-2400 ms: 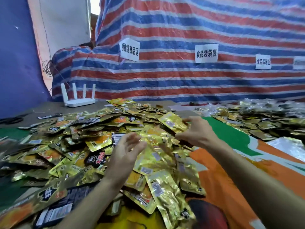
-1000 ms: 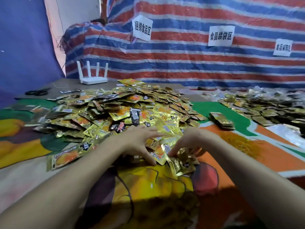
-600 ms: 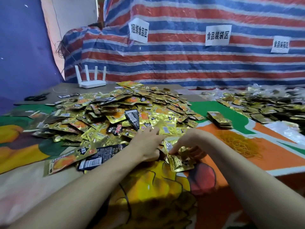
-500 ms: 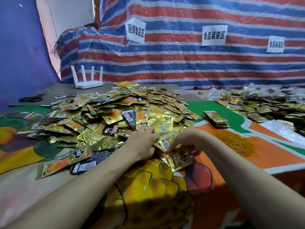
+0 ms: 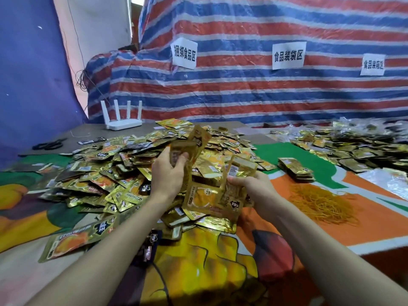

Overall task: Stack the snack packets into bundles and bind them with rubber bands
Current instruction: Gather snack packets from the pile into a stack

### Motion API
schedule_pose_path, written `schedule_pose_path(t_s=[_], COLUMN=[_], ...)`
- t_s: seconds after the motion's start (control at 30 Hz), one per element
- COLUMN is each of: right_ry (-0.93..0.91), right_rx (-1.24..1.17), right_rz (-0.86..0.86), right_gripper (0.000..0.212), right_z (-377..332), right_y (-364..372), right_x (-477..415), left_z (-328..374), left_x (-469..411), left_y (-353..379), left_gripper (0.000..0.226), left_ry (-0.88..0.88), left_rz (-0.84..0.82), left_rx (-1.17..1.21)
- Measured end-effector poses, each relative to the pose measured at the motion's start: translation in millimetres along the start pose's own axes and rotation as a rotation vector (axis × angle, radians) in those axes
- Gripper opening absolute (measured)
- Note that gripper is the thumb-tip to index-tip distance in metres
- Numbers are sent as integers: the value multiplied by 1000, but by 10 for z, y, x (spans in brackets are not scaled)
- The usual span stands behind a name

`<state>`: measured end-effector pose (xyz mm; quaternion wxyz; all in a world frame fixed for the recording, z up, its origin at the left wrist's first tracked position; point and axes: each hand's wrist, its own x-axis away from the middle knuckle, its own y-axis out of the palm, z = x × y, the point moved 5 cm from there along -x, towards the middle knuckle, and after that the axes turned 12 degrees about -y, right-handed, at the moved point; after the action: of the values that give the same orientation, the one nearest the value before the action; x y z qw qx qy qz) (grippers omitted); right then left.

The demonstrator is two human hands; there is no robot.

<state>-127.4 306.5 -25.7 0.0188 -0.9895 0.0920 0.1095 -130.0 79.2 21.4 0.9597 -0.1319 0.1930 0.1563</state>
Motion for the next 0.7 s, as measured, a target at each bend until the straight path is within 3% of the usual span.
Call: schedule_pose_path(t_s=[0.27, 0.37, 0.43, 0.57, 0.7], right_ry=[-220, -265, -269, -234, -248], right_rx=[-187, -198, -230, -261, -209], right_rz=[108, 133, 167, 151, 38], right_gripper=[7, 5, 14, 21, 4], right_z=[-41, -70, -94, -66, 4], right_y=[237, 333, 397, 554, 752], right_x=[-112, -172, -221, -297, -299], left_z=[-162, -219, -231, -396, -645], left_x=[-158, -244, -291, -290, -170], left_y=[-263, -361, -405, -330, -166], left_gripper=[18, 31, 34, 30, 56], left_ry=[-179, -216, -238, -300, -344], left_rz=[190, 312, 357, 316, 154], left_rx=[430, 530, 558, 566, 323])
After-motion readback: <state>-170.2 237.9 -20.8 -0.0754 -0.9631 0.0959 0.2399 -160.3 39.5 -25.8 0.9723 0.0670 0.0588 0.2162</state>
